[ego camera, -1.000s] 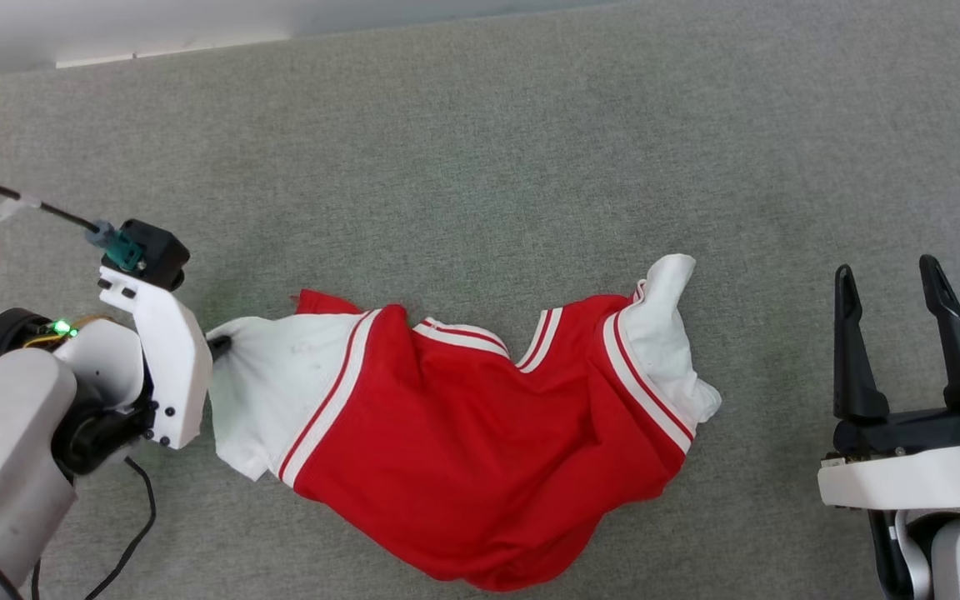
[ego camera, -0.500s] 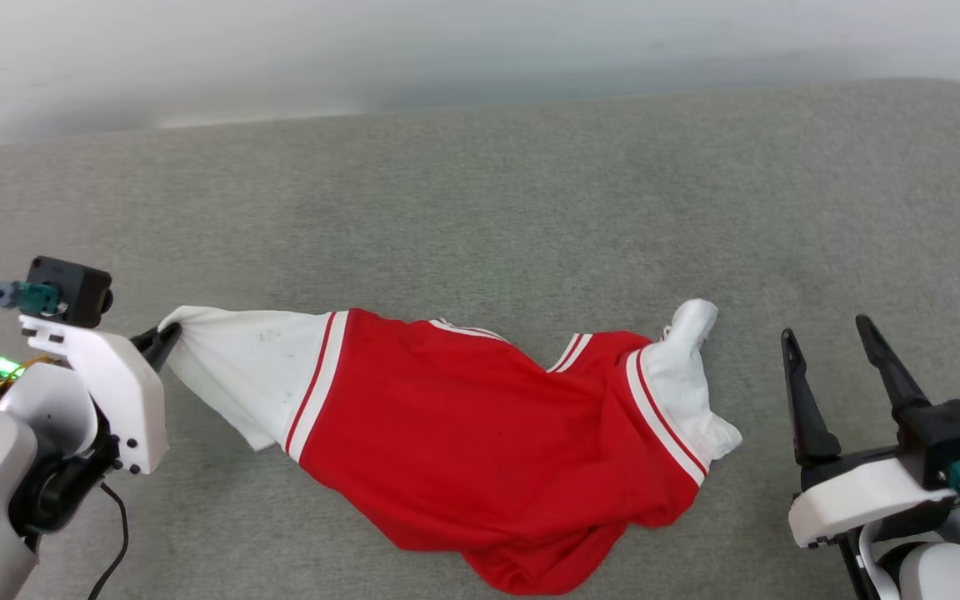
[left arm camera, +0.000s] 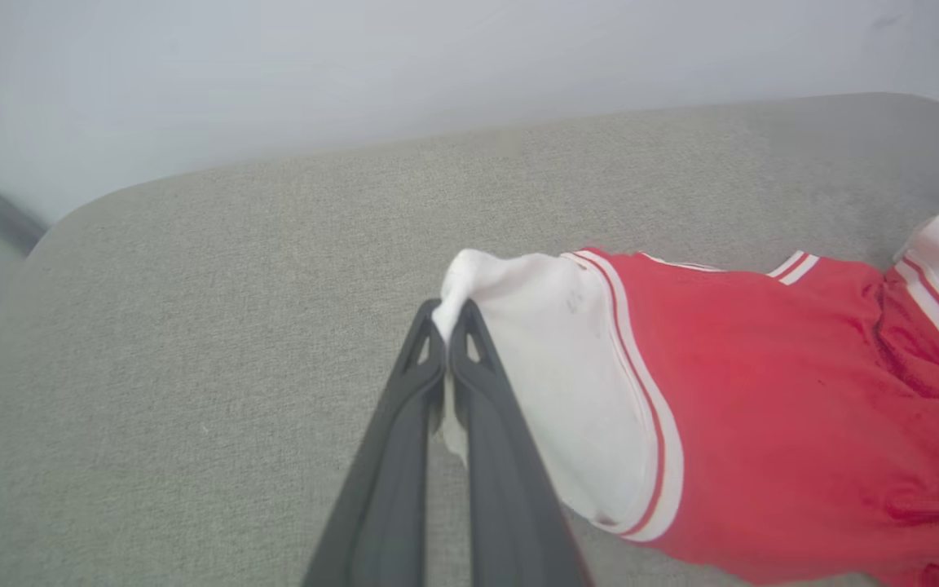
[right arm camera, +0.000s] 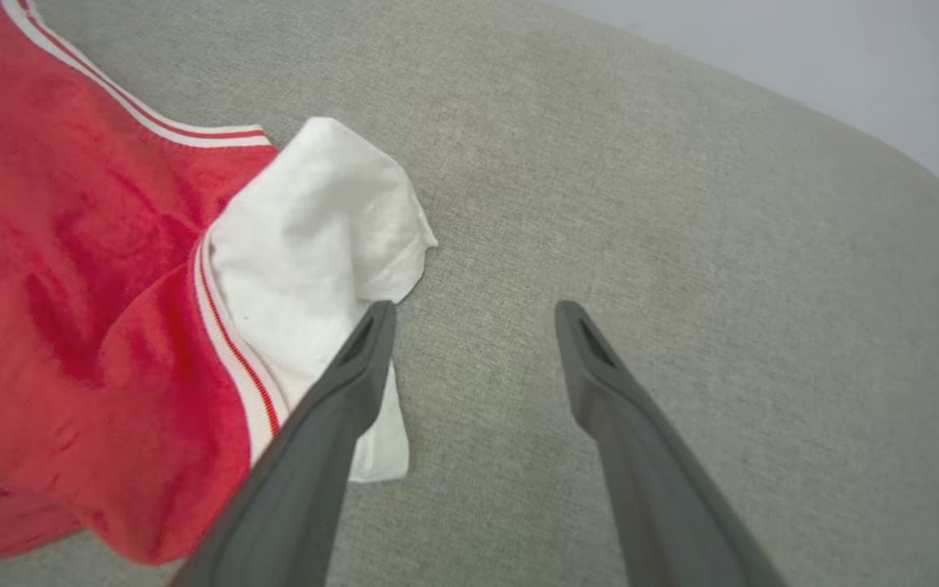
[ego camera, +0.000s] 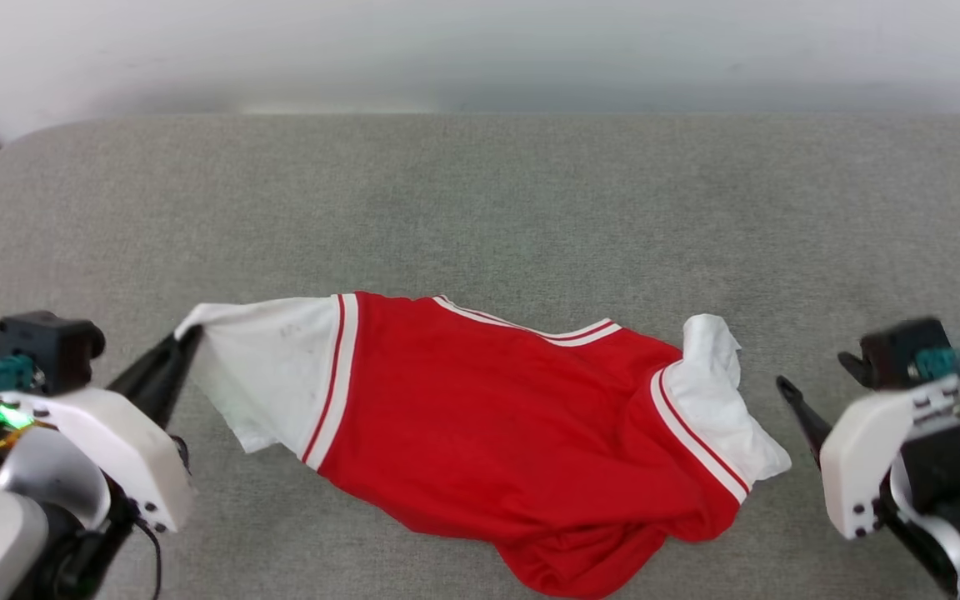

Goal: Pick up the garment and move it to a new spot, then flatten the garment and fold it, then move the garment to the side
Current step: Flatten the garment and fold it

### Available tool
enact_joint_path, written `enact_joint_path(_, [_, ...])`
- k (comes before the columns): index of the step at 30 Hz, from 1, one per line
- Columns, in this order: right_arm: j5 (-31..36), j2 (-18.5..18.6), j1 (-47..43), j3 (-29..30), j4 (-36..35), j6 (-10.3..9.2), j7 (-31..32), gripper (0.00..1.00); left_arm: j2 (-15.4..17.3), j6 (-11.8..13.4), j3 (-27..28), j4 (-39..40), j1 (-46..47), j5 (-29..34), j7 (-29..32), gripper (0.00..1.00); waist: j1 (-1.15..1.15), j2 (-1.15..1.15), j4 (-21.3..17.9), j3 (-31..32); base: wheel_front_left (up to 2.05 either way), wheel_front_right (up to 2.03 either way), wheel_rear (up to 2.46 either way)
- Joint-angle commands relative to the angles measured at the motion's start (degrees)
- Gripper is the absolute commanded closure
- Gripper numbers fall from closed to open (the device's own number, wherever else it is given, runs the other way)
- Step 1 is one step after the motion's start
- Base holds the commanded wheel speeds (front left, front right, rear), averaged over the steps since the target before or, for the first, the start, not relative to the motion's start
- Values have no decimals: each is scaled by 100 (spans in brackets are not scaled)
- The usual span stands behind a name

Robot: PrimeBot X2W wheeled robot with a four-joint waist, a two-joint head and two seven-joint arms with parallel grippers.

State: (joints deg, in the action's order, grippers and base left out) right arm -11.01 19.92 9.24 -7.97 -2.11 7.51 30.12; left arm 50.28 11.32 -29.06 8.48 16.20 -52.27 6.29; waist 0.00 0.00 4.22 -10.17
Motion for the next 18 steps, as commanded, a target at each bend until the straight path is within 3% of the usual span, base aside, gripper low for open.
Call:
enact_joint_path(1, [-217,64,254,-90,-86,-4,245,0,31,39,12,158,-108,-16,-48,100,0,0,50,-65,0,0,0])
enact_joint_path(5, [-591,402,845,-509,-56,-4,1072,0,98,124,-4,591,-266,23,-65,100,0,0,134,-204,0,0,0])
enact_joint_path(10, [-878,549,1501,-902,453,-4,1753,0,108,129,-45,836,-212,114,-37,100,0,0,276,-394,0,0,0])
enact_joint_path(18, [-1057,641,2067,-1577,1370,-4,1996,0,9,35,-132,919,13,210,-30,100,0,0,546,-714,0,0,0])
